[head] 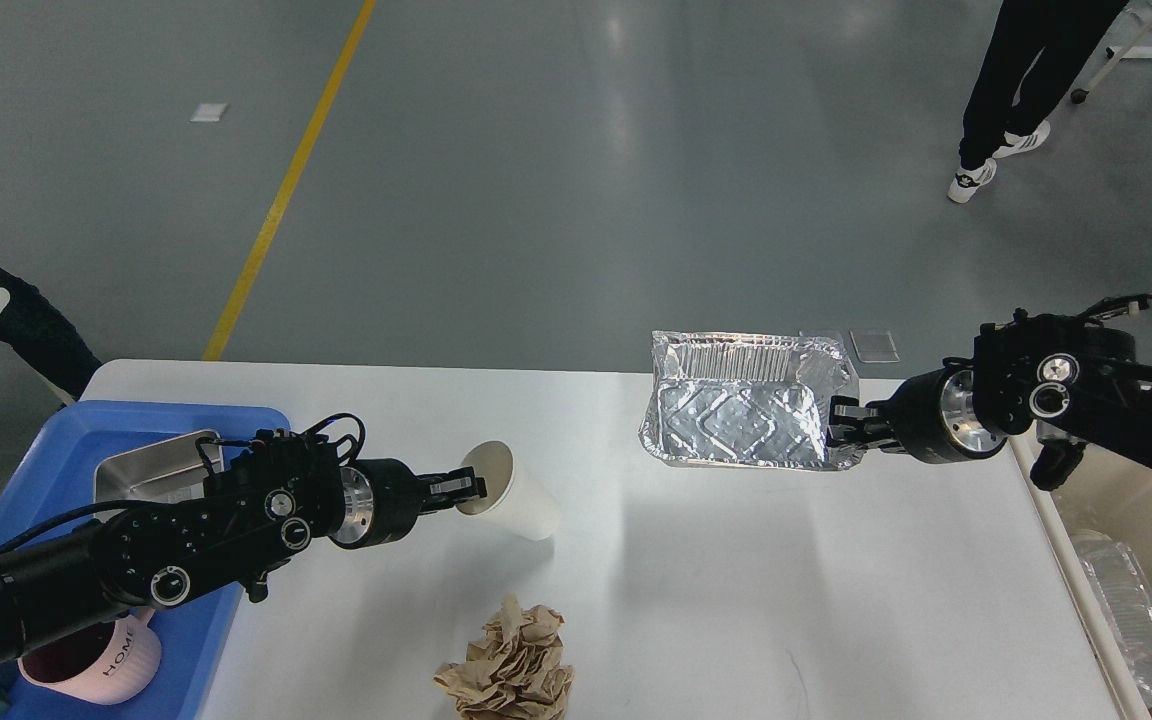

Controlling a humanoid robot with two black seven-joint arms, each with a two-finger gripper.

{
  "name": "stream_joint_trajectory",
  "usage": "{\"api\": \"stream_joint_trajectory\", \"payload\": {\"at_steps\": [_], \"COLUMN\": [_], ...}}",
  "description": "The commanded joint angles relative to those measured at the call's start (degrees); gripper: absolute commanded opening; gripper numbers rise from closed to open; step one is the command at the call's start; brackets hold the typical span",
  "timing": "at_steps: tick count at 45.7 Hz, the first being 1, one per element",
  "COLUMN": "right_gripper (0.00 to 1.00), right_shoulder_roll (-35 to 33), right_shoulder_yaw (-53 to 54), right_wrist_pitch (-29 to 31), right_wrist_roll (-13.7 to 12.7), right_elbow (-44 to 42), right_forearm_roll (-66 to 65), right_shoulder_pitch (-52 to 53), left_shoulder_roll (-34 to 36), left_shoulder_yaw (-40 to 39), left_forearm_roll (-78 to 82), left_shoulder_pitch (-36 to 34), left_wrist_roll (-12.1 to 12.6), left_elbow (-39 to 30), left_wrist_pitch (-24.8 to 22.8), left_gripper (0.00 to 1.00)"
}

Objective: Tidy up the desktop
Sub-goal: 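Lift the paper cup with the left gripper and carry it over the foil tray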

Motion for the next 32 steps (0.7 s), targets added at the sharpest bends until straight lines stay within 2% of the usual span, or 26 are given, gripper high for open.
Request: {"api": "stream_joint_trajectory", "payload": {"at_steps": [1, 7, 17, 32], "right_gripper": [0.0, 0.0, 0.0, 0.0], "right_shoulder_roll": [-0.03, 0.23, 1.02, 1.02], "right_shoulder_yaw": [0.0, 0.0, 0.0, 0.0], "right_wrist_pitch": [0.0, 0.0, 0.0, 0.0], "right_wrist_roll": [0.0, 0.0, 0.0, 0.0], "right_elbow": [-0.02, -0.02, -0.2, -0.11], "right_forearm_roll": [0.0, 0.0, 0.0, 0.0], "right_shoulder_pitch": [0.0, 0.0, 0.0, 0.0], "left_shoulder_roll": [4.92, 14.39, 25.66, 29.28], "left_shoulder_yaw": [-0.05, -0.05, -0.14, -0.05], "left_forearm_roll": [-0.04, -0.65, -1.62, -2.32], "left_shoulder_pitch": [-1.68, -4.93, -12.49, -22.78], "left_wrist_roll": [0.49, 1.45, 1.11, 1.28], "left_elbow": [-5.39, -14.6, -19.72, -22.01], "left_wrist_pitch": [-0.64, -0.73, -5.47, -10.49], "left_gripper": [0.0, 0.0, 0.0, 0.0]}}
